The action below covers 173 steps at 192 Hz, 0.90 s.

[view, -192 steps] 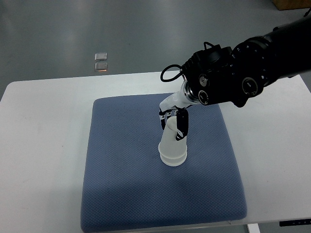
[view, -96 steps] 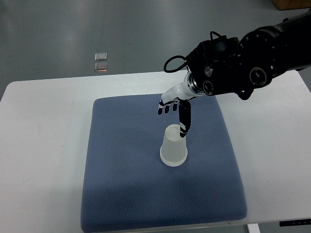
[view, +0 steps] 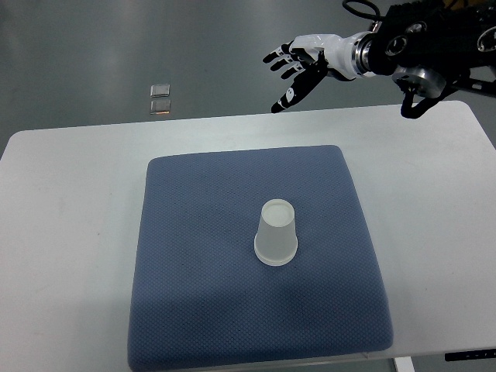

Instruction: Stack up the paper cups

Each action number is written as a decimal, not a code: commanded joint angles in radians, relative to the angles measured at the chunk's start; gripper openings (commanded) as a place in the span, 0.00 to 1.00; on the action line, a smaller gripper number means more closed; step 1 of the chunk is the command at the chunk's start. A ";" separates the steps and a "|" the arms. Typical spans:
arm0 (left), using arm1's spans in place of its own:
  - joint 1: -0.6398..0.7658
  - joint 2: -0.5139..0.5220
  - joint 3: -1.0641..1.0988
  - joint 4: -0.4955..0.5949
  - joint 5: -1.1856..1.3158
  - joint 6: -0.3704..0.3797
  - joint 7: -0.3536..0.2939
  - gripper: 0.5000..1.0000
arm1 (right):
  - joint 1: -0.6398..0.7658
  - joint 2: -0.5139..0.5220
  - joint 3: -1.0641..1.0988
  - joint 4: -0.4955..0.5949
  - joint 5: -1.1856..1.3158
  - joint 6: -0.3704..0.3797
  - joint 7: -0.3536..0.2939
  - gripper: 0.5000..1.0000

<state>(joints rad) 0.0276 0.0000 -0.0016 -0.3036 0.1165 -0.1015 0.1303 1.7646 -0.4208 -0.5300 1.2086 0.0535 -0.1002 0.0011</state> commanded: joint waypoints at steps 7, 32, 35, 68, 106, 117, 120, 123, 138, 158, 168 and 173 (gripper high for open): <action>0.000 0.000 -0.001 0.000 0.000 -0.001 0.000 1.00 | -0.211 -0.035 0.262 -0.066 0.048 -0.087 0.048 0.83; 0.000 0.000 -0.001 0.000 0.000 0.000 0.000 1.00 | -0.402 -0.072 0.519 -0.100 0.161 -0.089 0.086 0.83; 0.000 0.000 -0.001 0.000 0.000 0.000 0.000 1.00 | -0.431 -0.072 0.554 -0.106 0.174 -0.089 0.086 0.83; 0.000 0.000 -0.001 0.000 0.000 -0.001 0.000 1.00 | -0.680 -0.047 0.860 -0.190 0.200 -0.078 0.117 0.83; 0.000 0.000 -0.001 0.000 0.000 -0.001 0.000 1.00 | -0.929 0.056 1.169 -0.305 0.203 0.086 0.158 0.83; 0.000 0.000 -0.001 0.000 0.000 0.000 0.000 1.00 | -0.981 0.083 1.246 -0.327 0.209 0.114 0.174 0.83; 0.000 0.000 -0.001 0.000 0.000 0.000 0.002 1.00 | -1.001 0.097 1.275 -0.333 0.212 0.125 0.180 0.83; 0.000 0.000 0.000 0.000 0.000 -0.001 0.002 1.00 | -1.013 0.102 1.288 -0.334 0.213 0.132 0.183 0.83; 0.000 0.000 0.000 0.000 0.000 -0.001 0.002 1.00 | -1.079 0.140 1.361 -0.354 0.215 0.197 0.192 0.83; 0.000 0.000 0.000 -0.002 0.000 -0.001 0.002 1.00 | -1.099 0.159 1.387 -0.397 0.215 0.264 0.197 0.83; 0.000 0.000 -0.001 -0.002 0.000 -0.001 0.002 1.00 | -1.100 0.163 1.394 -0.419 0.215 0.272 0.201 0.83; 0.000 0.000 0.000 -0.002 0.000 -0.001 0.002 1.00 | -1.102 0.165 1.395 -0.434 0.217 0.270 0.201 0.83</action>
<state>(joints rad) 0.0276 0.0000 -0.0016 -0.3050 0.1165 -0.1023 0.1314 0.6709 -0.2660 0.8512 0.8176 0.2681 0.1508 0.1981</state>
